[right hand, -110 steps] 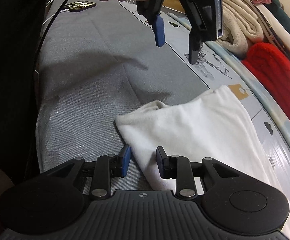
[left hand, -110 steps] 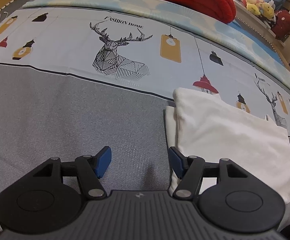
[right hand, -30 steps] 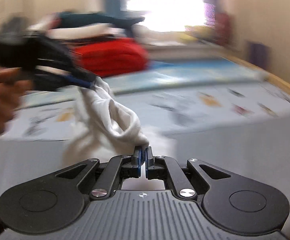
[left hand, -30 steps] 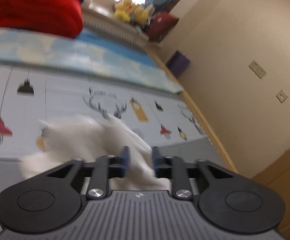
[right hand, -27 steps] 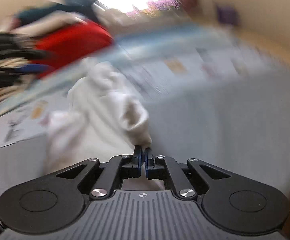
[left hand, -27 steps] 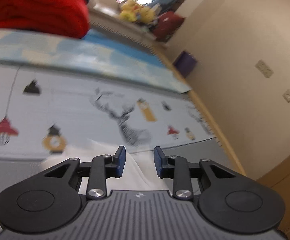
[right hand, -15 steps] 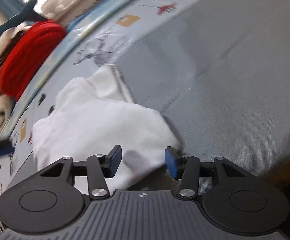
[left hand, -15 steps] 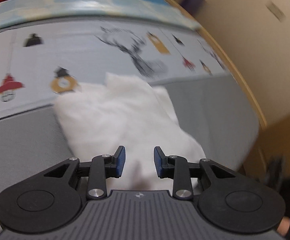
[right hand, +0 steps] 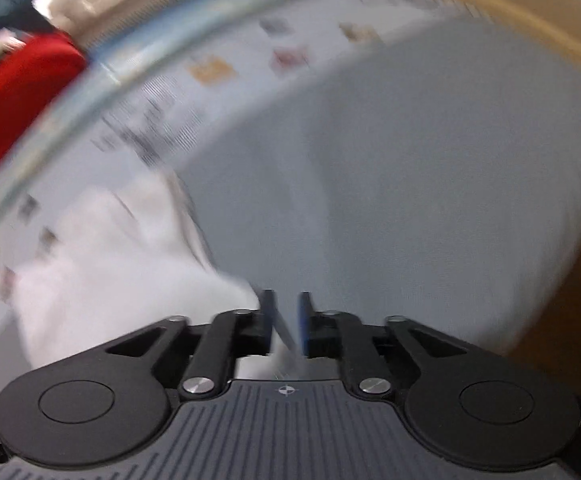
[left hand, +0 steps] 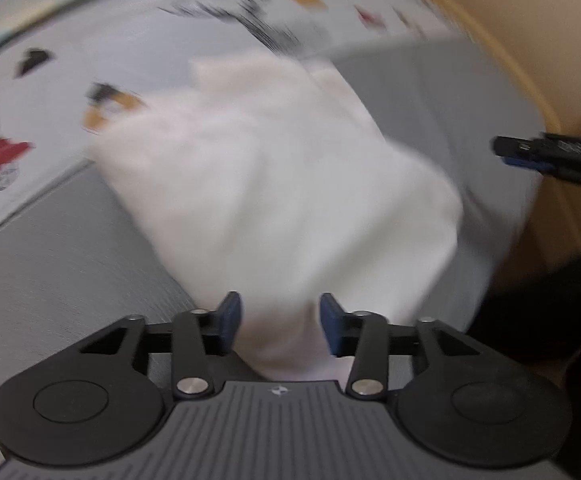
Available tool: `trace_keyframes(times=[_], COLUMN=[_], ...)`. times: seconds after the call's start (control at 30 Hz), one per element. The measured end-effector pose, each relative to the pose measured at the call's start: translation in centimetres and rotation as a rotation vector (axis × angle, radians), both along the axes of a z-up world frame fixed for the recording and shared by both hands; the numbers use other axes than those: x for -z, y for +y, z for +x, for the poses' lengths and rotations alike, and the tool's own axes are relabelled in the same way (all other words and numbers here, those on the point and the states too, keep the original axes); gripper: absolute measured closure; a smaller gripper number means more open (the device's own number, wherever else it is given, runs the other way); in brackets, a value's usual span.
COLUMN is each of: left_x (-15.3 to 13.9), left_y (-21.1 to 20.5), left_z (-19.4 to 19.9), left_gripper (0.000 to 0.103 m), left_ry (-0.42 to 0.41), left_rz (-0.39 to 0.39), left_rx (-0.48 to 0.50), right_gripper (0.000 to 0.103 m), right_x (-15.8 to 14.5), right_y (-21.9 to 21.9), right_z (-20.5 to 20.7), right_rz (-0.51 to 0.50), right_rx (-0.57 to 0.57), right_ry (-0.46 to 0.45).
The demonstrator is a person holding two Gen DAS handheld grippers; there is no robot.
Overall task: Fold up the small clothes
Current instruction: 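Lift the gripped shirt edge with both tools and fold it over onto itself, then pinch and press the new fold with both tools, then open them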
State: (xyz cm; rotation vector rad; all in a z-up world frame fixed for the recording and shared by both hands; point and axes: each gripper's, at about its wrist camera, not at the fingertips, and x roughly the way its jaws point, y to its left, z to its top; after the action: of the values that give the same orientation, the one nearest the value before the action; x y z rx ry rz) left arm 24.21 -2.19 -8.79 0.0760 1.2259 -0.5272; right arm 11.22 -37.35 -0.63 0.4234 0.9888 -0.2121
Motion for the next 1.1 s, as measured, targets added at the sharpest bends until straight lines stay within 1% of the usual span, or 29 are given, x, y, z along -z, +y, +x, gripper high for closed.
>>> trace_keyframes(times=[0.03,0.07,0.1,0.13,0.17,0.2,0.23,0.3,0.33,0.43,0.47,0.5,0.53,0.57,0.67,0.7,0.8,0.87,0.9,0.93,0.97,1.0,1.03,1.07,1.1], left_x=[-0.4,-0.8,-1.0,-1.1,-1.3,-1.2,-1.2,-1.6,-1.6,-1.0,-0.7,-0.5,-0.1,0.0,1.7,2.2,3.8,4.9,5.1,5.2,5.3,5.1,4.8,4.3,3.9], left_y=[0.7,1.4,2.0,2.9,3.3,4.0,4.9,5.8,6.5,7.6,8.1,8.4,8.5,8.5,8.3,8.2,7.8,7.5,7.4,7.3,7.2,7.1,6.9,6.6,6.5], left_z=[0.4,1.0,1.4,1.9,2.4,2.9,3.4,4.6,5.3,6.4,6.6,6.9,7.4,7.5,8.5,8.8,9.6,10.1,10.3,10.5,10.5,10.5,10.5,10.5,10.4], left_gripper=[0.041,0.033,0.027,0.026,0.022,0.018,0.017,0.017,0.017,0.017,0.017,0.017,0.017,0.017,0.017,0.017,0.017,0.019,0.026,0.035,0.064,0.075,0.078,0.082,0.083], left_ry=[-0.009,-0.018,-0.023,-0.024,-0.022,-0.019,-0.013,0.007,0.021,0.061,0.074,0.087,0.104,0.116,0.156,0.169,0.202,0.219,0.218,0.212,0.207,0.202,0.184,0.157,0.134], left_rz=[-0.012,-0.019,-0.024,-0.033,-0.044,-0.056,-0.070,-0.093,-0.106,-0.139,-0.148,-0.152,-0.153,-0.156,-0.172,-0.173,-0.180,-0.189,-0.188,-0.189,-0.207,-0.223,-0.216,-0.197,-0.179], left_rx=[-0.045,-0.103,-0.147,-0.196,-0.239,-0.281,-0.331,-0.408,-0.440,-0.521,-0.542,-0.553,-0.559,-0.558,-0.546,-0.543,-0.534,-0.524,-0.517,-0.507,-0.496,-0.490,-0.478,-0.452,-0.441], right_gripper=[0.055,0.049,0.041,0.035,0.033,0.027,0.021,0.018,0.018,0.018,0.019,0.019,0.019,0.019,0.018,0.017,0.017,0.023,0.038,0.064,0.076,0.082,0.088,0.090,0.092], right_x=[-1.2,-2.3,-3.3,-4.1,-4.8,-4.9,-4.7,-3.4,-2.2,1.4,3.0,4.1,5.0,5.9,7.6,8.0,8.2,8.2,8.1,8.0,7.9,8.0,8.0,8.0,8.0], right_y=[0.0,0.1,0.4,0.6,0.6,0.7,0.8,1.1,1.2,1.7,2.1,2.3,2.5,2.9,3.4,3.5,3.9,4.0,4.1,4.1,4.2,4.1,4.1,4.3,4.6], right_z=[0.7,1.4,2.3,3.2,4.0,5.0,6.2,8.7,9.9,12.3,13.1,13.7,14.2,14.8,15.7,16.0,16.8,17.0,17.1,17.1,17.3,17.4,17.5,17.5,17.6], right_rz=[0.000,-0.007,-0.024,-0.039,-0.046,-0.039,-0.025,-0.001,0.009,0.052,0.086,0.106,0.108,0.101,0.104,0.116,0.119,0.117,0.112,0.109,0.123,0.154,0.170,0.165,0.155], right_rx=[-0.035,-0.080,-0.132,-0.179,-0.230,-0.269,-0.304,-0.356,-0.375,-0.386,-0.382,-0.374,-0.365,-0.370,-0.405,-0.412,-0.436,-0.446,-0.451,-0.458,-0.464,-0.466,-0.460,-0.464,-0.473], right_ry=[-0.052,-0.102,-0.145,-0.175,-0.197,-0.204,-0.198,-0.160,-0.133,-0.051,0.005,0.059,0.090,0.108,0.160,0.172,0.155,0.144,0.133,0.119,0.106,0.103,0.101,0.098,0.095])
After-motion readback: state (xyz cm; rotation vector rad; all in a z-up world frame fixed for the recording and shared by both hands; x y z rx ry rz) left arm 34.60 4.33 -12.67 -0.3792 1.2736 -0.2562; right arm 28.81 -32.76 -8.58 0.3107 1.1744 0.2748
